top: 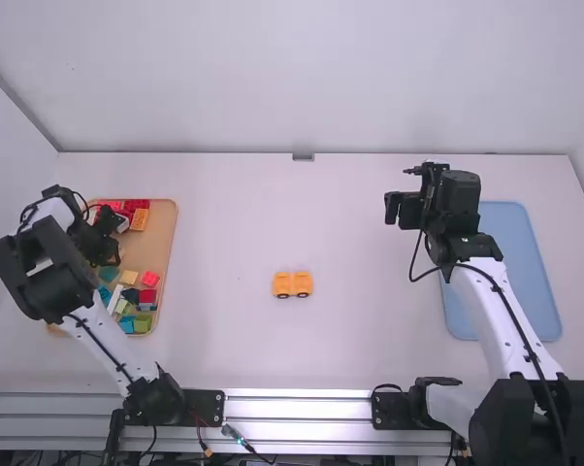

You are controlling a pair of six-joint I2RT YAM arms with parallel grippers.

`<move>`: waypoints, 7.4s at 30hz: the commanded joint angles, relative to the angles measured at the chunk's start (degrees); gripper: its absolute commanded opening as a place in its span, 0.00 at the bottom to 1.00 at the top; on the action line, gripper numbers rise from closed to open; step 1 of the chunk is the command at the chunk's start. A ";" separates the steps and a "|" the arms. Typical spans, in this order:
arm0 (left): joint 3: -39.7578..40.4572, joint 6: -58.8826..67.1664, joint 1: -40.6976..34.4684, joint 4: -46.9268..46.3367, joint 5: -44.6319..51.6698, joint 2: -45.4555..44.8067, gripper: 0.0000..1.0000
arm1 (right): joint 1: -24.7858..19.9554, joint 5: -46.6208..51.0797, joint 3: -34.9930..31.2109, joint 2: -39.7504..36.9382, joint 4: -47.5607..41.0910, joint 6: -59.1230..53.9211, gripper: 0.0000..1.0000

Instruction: Assemble lego blocks to make yellow taxi

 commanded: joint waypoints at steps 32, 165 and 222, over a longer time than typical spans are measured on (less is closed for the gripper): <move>0.11 -4.07 0.50 0.11 2.16 0.39 0.26 | 0.20 -0.13 1.60 0.42 -0.04 0.26 0.99; -30.84 -28.30 -42.86 32.68 34.95 -35.93 0.99 | 19.21 -6.29 16.35 19.91 -15.02 -17.05 0.00; -20.57 -4.98 -40.02 6.54 30.42 -35.91 0.99 | 28.46 6.78 14.16 41.00 -32.46 -50.31 0.77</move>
